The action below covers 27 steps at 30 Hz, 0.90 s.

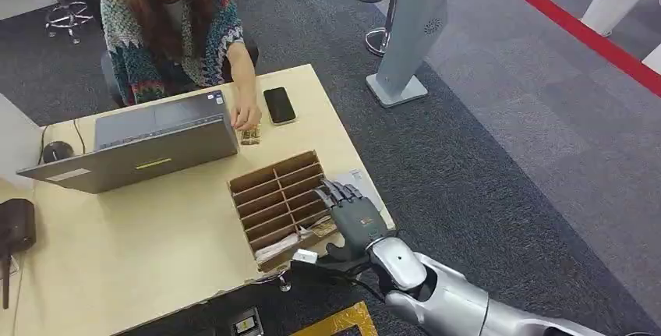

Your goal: Pass the card to the sensor for recognition and then transmit it.

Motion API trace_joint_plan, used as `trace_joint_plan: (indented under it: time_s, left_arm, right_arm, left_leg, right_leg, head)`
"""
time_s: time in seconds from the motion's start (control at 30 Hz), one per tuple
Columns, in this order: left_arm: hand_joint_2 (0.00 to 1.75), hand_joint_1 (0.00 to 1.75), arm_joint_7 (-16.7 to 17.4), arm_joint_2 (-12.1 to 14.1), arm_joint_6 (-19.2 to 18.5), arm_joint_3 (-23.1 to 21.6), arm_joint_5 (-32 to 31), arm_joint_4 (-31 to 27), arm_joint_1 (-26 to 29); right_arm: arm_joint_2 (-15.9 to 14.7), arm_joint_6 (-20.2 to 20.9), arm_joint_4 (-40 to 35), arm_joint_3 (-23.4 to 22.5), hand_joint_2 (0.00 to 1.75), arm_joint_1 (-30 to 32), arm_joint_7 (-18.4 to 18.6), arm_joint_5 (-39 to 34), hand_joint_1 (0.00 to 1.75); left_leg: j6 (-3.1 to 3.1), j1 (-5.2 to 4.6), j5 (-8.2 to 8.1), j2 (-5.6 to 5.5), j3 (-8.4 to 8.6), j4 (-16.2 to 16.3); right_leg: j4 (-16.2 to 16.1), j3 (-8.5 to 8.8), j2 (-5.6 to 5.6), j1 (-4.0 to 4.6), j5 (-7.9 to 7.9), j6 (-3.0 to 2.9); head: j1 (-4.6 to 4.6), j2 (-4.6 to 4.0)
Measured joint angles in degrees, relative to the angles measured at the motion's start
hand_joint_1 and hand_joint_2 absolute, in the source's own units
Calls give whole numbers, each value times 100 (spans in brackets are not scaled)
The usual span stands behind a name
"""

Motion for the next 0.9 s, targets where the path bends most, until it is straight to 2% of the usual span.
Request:
trace_joint_plan:
  time_s: [0.33,0.37,0.4,0.9]
  left_arm:
    - [0,0,0,2,-4,-2,-15,0,-1]
    - [0,0,0,2,-4,-2,-15,0,-1]
    - [0,0,0,2,-4,-2,-13,0,-1]
    - [0,0,0,2,-13,-2,-9,0,-3]
  right_arm:
    - [2,22,0,9,175,31,-2,-77,0]
    - [2,28,0,9,175,31,-7,-94,159]
    - [4,33,0,11,175,31,-11,-103,175]
    - [31,94,0,13,175,11,-144,-404,175]
  left_leg:
    - [0,0,0,0,0,0]
    - [0,0,0,0,-1,0]
    - [0,0,0,0,-1,0]
    - [0,0,0,0,-1,0]
  right_leg:
    - [0,0,0,0,0,0]
    - [0,0,0,0,0,0]
    - [0,0,0,0,0,0]
    - [0,1,0,0,0,0]
  head:
    - [0,-2]
    - [0,0]
    - [0,-2]
    - [0,-2]
